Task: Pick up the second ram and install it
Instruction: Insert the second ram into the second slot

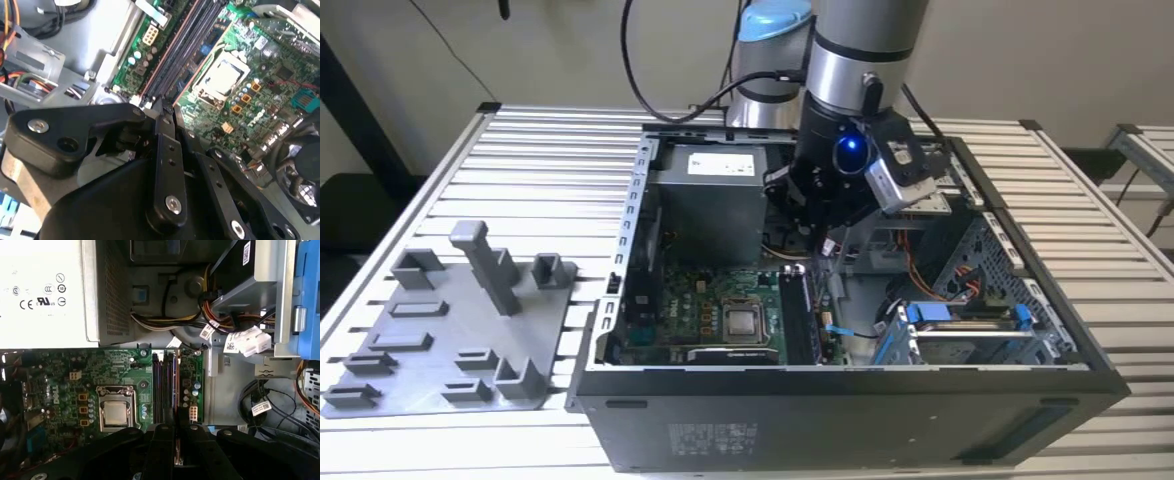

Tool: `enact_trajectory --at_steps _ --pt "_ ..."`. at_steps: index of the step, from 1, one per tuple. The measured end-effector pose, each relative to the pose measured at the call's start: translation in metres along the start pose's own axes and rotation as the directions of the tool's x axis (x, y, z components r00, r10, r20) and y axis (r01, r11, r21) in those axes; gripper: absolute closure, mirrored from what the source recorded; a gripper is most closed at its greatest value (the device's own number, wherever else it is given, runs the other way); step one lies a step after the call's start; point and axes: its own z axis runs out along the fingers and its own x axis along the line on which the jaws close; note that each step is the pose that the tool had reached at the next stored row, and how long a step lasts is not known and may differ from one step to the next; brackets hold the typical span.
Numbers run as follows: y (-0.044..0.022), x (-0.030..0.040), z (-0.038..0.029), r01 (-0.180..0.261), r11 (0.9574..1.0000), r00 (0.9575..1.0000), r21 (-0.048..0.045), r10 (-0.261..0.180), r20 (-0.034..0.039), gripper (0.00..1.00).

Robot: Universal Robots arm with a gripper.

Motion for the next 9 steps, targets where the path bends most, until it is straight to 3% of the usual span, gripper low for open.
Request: enact_trajectory --at_steps 9 --pt "-0.0123 0.0012 0.0145 0.014 0.9999 0.9999 -0.0002 -0.014 -0.0081 0.86"
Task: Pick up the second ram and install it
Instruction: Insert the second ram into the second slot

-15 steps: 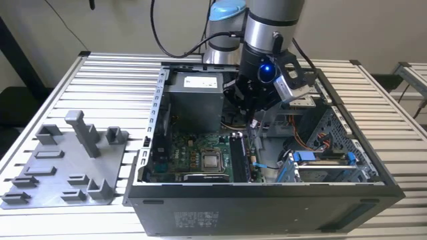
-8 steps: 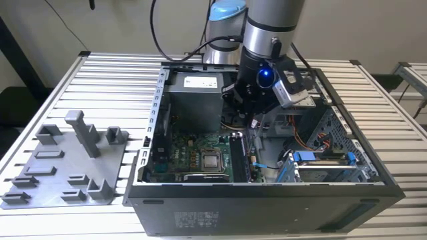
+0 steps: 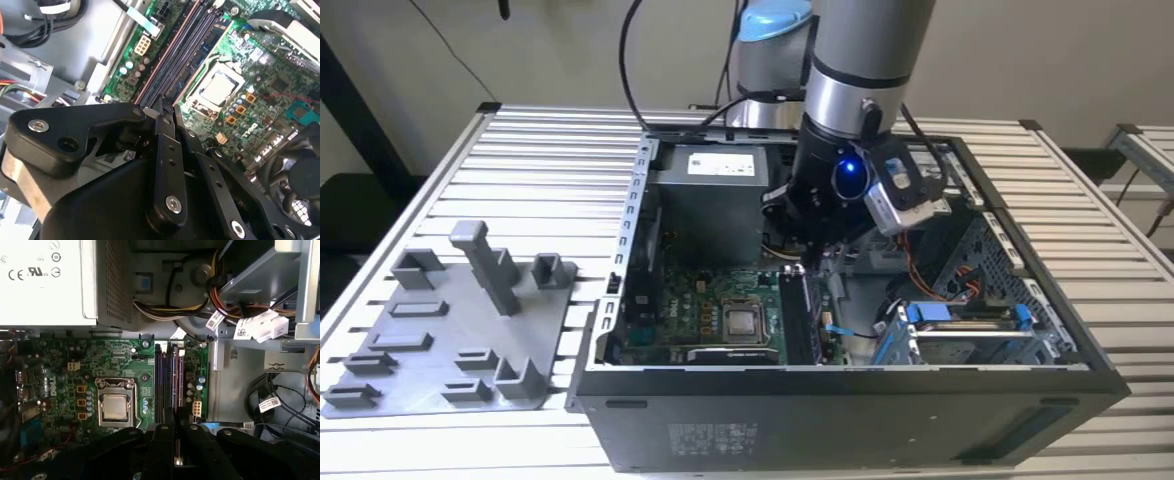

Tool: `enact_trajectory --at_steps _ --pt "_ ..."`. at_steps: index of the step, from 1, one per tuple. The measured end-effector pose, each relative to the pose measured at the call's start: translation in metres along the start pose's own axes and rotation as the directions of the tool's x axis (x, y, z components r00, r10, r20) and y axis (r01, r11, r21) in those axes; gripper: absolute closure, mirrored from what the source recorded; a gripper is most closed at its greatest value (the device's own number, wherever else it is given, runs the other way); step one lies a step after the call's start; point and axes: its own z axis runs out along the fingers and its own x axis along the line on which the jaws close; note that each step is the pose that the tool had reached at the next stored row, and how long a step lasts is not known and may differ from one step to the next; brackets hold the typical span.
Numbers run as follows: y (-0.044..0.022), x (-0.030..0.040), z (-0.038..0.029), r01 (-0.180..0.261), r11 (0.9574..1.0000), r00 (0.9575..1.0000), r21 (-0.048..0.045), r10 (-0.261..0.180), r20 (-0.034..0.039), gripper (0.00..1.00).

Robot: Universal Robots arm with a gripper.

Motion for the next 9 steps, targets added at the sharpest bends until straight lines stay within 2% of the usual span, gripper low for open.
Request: enact_trajectory --at_steps 4,9 --pt "-0.0039 0.0009 0.007 0.0 1.0 1.0 0.0002 0.0 -0.0016 0.86" --pt "-0.0056 0.0018 0.0151 0.0 1.0 1.0 0.0002 0.0 -0.0048 0.86"
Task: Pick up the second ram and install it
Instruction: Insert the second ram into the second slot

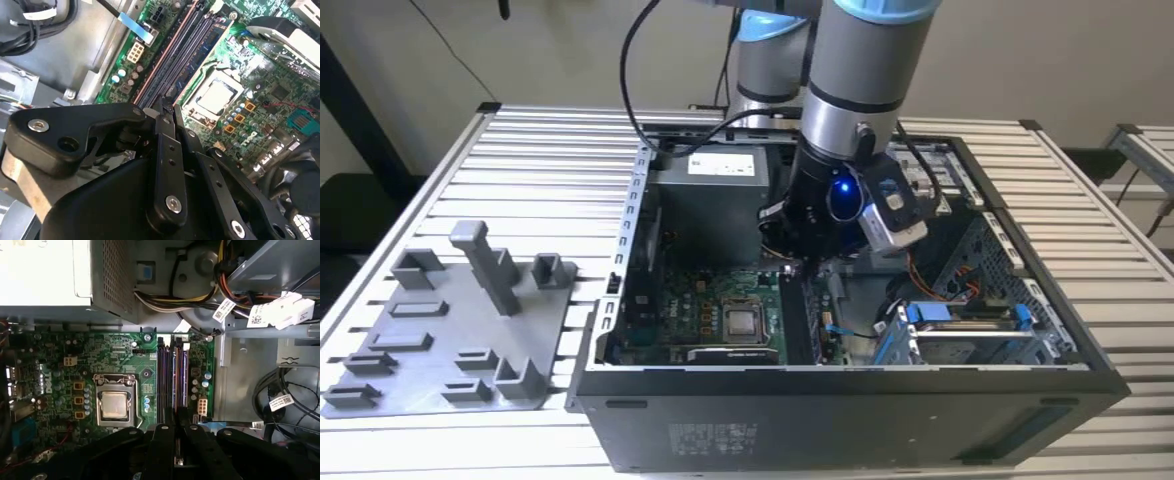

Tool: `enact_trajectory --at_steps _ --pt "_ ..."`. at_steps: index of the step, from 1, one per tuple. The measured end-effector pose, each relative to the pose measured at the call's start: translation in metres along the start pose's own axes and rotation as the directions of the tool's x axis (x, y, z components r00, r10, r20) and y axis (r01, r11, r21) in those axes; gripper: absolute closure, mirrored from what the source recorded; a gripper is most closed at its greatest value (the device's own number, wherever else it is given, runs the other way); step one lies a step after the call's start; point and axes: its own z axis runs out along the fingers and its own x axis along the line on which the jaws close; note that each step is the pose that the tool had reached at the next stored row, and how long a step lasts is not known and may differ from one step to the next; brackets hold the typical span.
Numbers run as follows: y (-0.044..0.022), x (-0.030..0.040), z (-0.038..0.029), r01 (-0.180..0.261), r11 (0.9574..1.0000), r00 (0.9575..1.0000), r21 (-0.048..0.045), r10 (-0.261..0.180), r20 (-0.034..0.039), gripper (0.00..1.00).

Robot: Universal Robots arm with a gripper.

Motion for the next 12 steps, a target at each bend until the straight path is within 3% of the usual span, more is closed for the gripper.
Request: enact_trajectory --at_steps 12 --pt "0.0002 0.0099 0.021 0.0 1.0 1.0 0.0001 0.0 -0.0002 0.86"
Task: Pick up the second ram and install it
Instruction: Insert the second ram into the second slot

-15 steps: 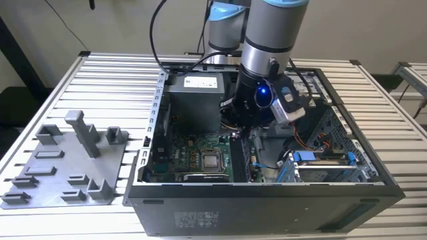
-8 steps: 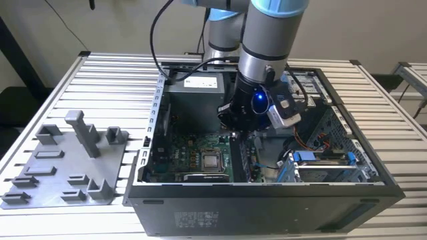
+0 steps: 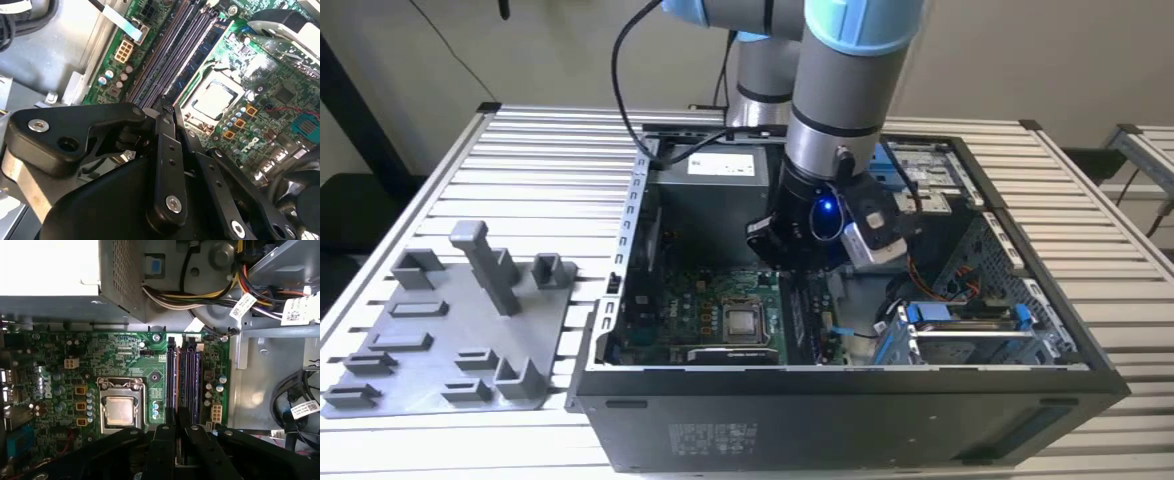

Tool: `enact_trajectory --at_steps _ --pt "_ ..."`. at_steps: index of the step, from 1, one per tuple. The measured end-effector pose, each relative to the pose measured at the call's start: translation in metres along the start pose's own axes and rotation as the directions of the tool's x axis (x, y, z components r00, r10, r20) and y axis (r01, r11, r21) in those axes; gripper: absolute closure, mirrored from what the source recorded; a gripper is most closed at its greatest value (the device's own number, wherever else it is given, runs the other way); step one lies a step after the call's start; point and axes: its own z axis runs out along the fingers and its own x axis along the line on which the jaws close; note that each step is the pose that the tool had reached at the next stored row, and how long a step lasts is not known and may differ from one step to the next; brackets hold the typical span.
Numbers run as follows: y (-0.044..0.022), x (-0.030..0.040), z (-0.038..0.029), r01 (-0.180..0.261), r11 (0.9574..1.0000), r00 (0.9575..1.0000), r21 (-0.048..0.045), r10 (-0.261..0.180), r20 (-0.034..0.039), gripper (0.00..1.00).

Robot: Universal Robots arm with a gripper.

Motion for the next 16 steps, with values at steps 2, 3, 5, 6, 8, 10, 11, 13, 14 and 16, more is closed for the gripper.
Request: enact_trajectory --at_steps 2,3,5,6,8,10,11,13,14,16 --pt "0.0001 0.0 0.0031 0.0 1.0 1.0 0.0 0.0 0.0 0.86" --pt "0.0001 0.0 0.0045 0.0 1.0 1.0 -0.0001 0.0 0.0 0.86" --pt "0.0001 0.0 0.0066 -0.002 1.0 1.0 -0.0001 0.002 -0.0001 0.86" --pt "-0.0001 0.0 0.0073 -0.007 1.0 1.0 0.0 0.007 -0.0002 0.86" --pt "-0.0008 0.0 0.0087 -0.018 0.9998 0.9998 -0.0001 0.018 -0.0004 0.86" --pt "-0.001 -0.0001 0.01 -0.027 0.9996 0.9996 -0.0004 0.027 -0.0005 0.86" --pt "-0.001 -0.0001 0.01 -0.027 0.9996 0.9996 -0.0002 0.027 -0.0006 0.86" --pt "-0.001 -0.0001 0.0102 -0.028 0.9996 0.9996 -0.0001 0.028 -0.0007 0.86" --pt "-0.001 -0.0001 0.0104 -0.028 0.9996 0.9996 -0.0004 0.028 -0.0006 0.86" --pt "-0.001 -0.0001 0.0112 -0.028 0.9996 0.9996 -0.0006 0.028 -0.0005 0.86"
